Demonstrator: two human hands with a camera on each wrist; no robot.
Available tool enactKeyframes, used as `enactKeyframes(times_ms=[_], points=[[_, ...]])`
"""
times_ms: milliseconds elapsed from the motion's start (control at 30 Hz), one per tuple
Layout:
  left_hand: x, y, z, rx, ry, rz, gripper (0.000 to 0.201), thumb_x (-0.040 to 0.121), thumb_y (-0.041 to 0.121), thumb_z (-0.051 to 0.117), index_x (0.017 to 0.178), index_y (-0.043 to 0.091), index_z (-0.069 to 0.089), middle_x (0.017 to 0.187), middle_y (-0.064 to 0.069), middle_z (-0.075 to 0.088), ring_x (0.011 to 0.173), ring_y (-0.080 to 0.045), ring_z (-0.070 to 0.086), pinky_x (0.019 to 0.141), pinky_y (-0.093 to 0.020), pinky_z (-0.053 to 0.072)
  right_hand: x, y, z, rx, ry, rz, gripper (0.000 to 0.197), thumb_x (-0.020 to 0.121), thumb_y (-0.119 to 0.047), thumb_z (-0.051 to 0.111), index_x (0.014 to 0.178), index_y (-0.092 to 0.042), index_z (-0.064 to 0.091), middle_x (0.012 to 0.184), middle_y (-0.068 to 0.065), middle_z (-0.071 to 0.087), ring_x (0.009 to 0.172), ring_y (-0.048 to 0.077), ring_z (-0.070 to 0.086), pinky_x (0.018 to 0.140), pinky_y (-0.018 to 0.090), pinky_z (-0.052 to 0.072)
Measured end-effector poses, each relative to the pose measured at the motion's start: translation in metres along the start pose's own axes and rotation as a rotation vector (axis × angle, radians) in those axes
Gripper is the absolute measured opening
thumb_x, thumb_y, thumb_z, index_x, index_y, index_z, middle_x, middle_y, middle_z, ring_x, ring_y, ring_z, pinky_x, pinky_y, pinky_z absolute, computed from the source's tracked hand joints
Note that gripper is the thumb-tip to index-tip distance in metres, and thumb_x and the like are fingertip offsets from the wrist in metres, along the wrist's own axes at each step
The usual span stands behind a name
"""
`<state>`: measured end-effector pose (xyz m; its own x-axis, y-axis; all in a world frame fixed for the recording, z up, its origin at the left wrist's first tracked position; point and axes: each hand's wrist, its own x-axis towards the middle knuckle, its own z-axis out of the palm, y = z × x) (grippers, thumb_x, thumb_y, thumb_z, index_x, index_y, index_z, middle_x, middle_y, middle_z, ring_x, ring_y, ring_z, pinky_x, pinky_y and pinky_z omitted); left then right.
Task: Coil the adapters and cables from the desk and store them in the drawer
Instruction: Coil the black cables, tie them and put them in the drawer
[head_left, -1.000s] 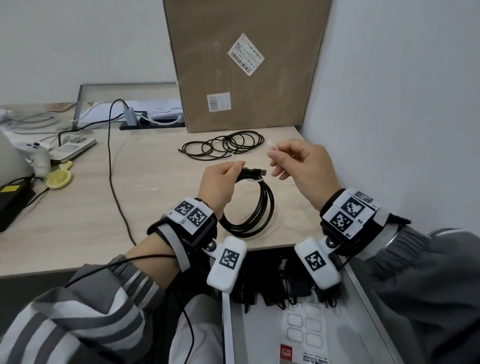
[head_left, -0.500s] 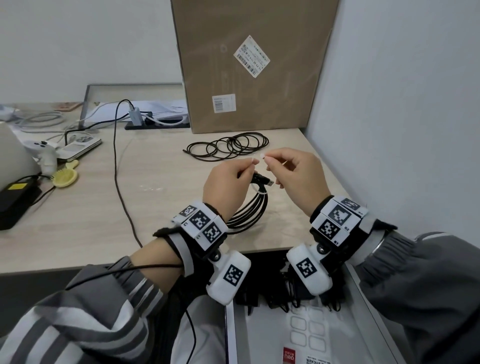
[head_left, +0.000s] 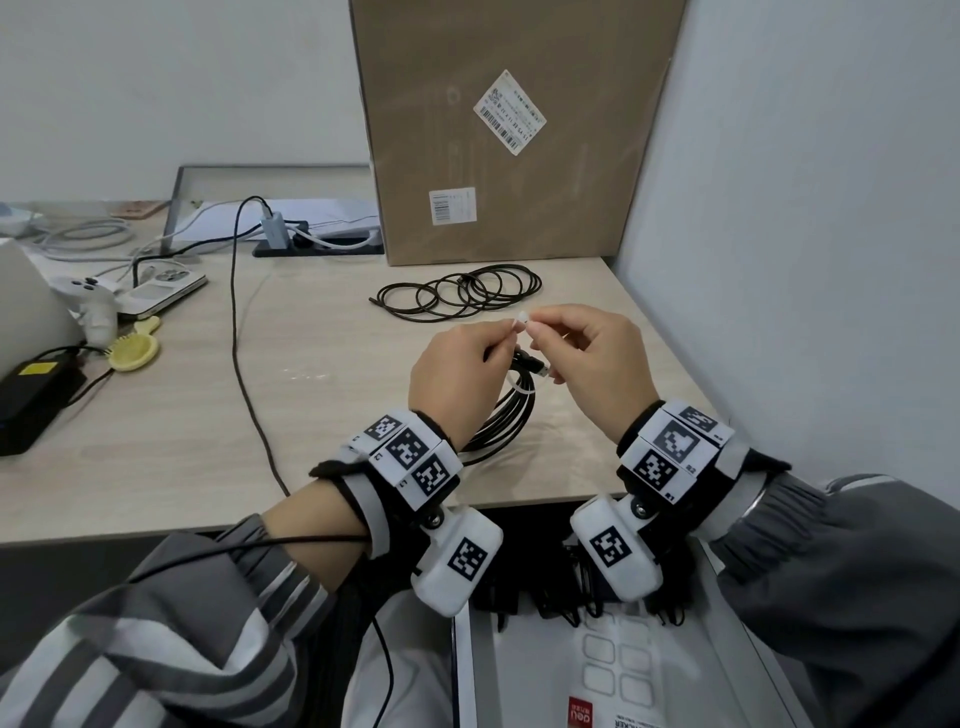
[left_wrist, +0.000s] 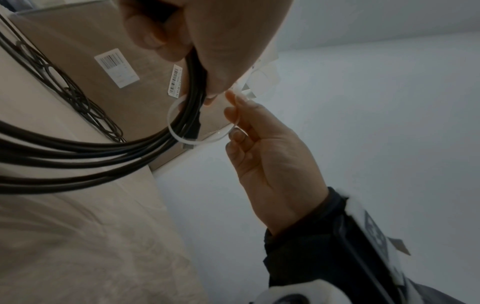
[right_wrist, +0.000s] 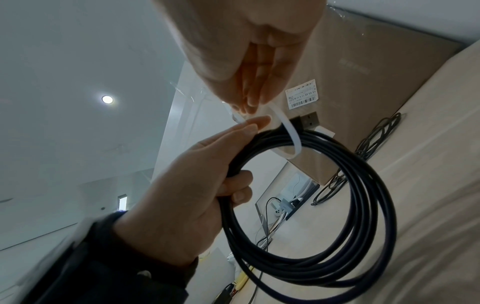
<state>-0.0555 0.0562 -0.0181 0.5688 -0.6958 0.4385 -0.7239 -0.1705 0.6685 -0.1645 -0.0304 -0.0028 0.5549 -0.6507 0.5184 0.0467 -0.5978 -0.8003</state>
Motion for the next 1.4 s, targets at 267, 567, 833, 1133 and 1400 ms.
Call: enactKeyframes(times_ms=[267,567,833,1133,1400], points=[[-0.0003,0.0003,-0.0003,0.020,-0.013,0.011,0.025,0.096,0.028,0.047,0.092,0.030,0.071,0.065,0.007,0.060,0.068,-0.015,0.055,0.057,-0.029,0.037,0.0016,0.0004,0.0027,0.015,0.020,0.007,0.010,0.086,-0.014,0.066,0.087,-0.021,0.073,0.070,-0.011,0.066,0.056,0.011,0.055,0.059,0.033,0.051],[-0.0032,0.0037,-0.0025,0.045,-0.023,-0.010,0.026,0.096,0.028,0.047,0.101,0.030,0.072,0.075,0.005,0.067,0.076,-0.016,0.058,0.062,-0.031,0.043,0.0028,0.0027,-0.0014,-0.068,-0.014,0.011,0.010,0.086,-0.015,0.066,0.089,-0.016,0.076,0.065,-0.016,0.063,0.054,0.002,0.054,0.057,0.020,0.046],[-0.0038,0.0053,-0.0008,0.140,-0.048,-0.007,0.030,0.097,0.030,0.043,0.081,0.019,0.066,0.061,0.003,0.059,0.066,-0.017,0.052,0.051,-0.031,0.033,0.0066,0.0021,-0.0031,-0.058,-0.036,0.103,0.007,0.082,-0.015,0.070,0.087,-0.016,0.076,0.061,-0.003,0.065,0.048,0.001,0.051,0.056,0.022,0.045],[-0.0076,0.0081,-0.0013,0.226,-0.062,0.021,0.030,0.097,0.031,0.041,0.082,0.022,0.065,0.072,0.003,0.065,0.070,-0.018,0.053,0.053,-0.031,0.035,0.0025,0.0004,-0.0044,0.082,-0.077,0.215,0.015,0.084,-0.008,0.069,0.097,-0.002,0.073,0.063,0.010,0.062,0.046,0.000,0.054,0.045,0.017,0.042],[-0.0063,0.0081,-0.0003,0.284,-0.085,0.022,0.032,0.098,0.033,0.038,0.085,0.022,0.065,0.078,0.006,0.068,0.074,-0.018,0.057,0.055,-0.032,0.040,0.0012,-0.0002,-0.0045,0.093,-0.086,0.245,0.012,0.086,-0.010,0.067,0.095,-0.005,0.074,0.071,0.010,0.064,0.057,-0.001,0.058,0.046,0.018,0.045]])
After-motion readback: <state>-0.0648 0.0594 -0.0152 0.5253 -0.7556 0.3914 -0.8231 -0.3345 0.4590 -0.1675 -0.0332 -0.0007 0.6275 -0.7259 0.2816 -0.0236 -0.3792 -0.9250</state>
